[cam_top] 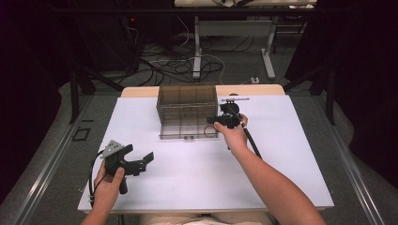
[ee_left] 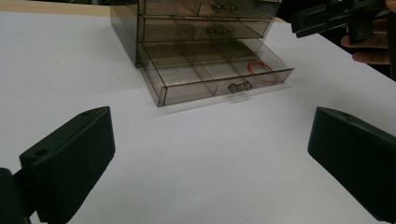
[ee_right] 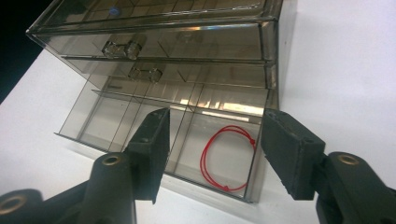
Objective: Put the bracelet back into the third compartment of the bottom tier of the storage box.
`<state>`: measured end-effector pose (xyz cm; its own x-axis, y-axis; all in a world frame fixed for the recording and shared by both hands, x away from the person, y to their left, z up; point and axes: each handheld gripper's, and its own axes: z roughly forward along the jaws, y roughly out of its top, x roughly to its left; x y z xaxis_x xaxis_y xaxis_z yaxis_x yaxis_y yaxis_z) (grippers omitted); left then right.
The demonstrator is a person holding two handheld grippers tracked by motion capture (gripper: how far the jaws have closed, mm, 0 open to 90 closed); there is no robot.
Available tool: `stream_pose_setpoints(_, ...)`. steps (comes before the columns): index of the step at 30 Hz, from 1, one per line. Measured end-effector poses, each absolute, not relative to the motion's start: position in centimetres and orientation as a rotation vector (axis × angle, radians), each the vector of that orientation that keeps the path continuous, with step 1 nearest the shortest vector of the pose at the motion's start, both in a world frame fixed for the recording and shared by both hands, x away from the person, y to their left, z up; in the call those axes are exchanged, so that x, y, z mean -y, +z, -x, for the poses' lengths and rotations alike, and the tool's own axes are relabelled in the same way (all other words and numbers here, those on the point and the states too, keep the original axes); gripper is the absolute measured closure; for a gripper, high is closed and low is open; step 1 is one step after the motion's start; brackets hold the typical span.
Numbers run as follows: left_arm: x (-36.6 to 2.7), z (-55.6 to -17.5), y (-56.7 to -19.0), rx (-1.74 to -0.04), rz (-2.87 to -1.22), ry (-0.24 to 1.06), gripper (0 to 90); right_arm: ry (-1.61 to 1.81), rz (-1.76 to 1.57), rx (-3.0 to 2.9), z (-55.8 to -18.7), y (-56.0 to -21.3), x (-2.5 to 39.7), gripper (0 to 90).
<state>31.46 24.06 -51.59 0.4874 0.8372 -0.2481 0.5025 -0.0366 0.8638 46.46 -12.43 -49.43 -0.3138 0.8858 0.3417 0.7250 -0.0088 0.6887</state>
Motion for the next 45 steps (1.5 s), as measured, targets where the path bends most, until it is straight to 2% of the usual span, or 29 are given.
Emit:
stream_pose_setpoints(5,-24.0,-31.4,-51.6,-1.154,-1.692,0.402,0.7,1.210,-1.688,-2.052,-46.2,-49.0,12.6,37.2)
stream_pose_setpoints(11,-24.0,-31.4,-51.6,-1.155,-1.692,0.401,0.7,1.228,-1.676,-2.059,-45.7,-48.6,13.1,36.2)
stream_pose_setpoints(17,-24.0,-31.4,-51.6,-1.155,-1.690,0.399,0.7,1.223,-1.670,-2.050,-44.7,-48.1,13.5,27.1)
stream_pose_setpoints(25,-24.0,-31.4,-51.6,-1.157,-1.690,0.400,0.7,1.264,-1.601,-2.059,-43.0,-47.4,14.4,22.8)
stream_pose_setpoints(32,-23.9,-31.4,-51.6,-1.156,-1.689,0.400,0.7,1.266,-1.576,-2.033,-41.5,-47.2,15.3,15.5)
stream_pose_setpoints(40,-23.9,-31.4,-51.6,-1.157,-1.692,0.400,0.7,1.283,-1.585,-1.995,-40.1,-47.2,16.8,13.6)
stream_pose_setpoints(45,-23.9,-31.4,-51.6,-1.157,-1.692,0.400,0.7,1.292,-1.591,-1.988,-39.3,-47.8,17.8,7.9)
